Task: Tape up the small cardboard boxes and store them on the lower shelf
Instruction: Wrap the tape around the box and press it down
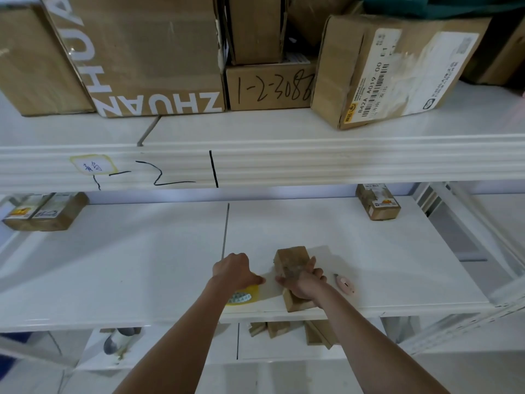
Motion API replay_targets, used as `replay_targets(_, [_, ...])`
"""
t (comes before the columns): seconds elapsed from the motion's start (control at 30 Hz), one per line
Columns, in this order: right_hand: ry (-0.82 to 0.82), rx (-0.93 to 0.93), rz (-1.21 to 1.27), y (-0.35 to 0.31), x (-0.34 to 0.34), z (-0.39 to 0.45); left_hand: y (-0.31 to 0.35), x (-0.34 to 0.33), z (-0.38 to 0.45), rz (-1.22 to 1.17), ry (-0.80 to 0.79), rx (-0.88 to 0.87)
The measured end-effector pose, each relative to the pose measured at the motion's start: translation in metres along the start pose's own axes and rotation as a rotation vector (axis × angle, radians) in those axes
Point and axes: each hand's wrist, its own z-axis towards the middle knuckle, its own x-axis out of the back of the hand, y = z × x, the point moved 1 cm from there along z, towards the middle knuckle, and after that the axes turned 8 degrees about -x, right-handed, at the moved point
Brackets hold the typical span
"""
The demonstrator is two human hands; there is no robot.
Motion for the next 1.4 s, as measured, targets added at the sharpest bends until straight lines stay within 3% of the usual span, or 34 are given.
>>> replay_targets(0.37, [0.025, -0.044, 0.166, -0.005, -0.002, -0.006, 0.002, 0.020, 0.000, -0.115, -0.010, -0.055])
replay_targets(0.57, [-0.162, 0.081, 0.658, 0.012, 0.007, -0.009, -0.004, 0.037, 0.003, -0.206, 0.006, -0.066])
replay_targets(0.77, [-0.266, 0.125, 0.860, 0.018, 0.010, -0.022, -0.003, 0.037, 0.005, -0.143, 0.037, -0.120])
replay_targets(1.4, [-0.108, 0.228, 0.746, 0.017, 0.027, -0.023, -0.008, 0.039, 0.007, -0.024, 0.040, -0.096])
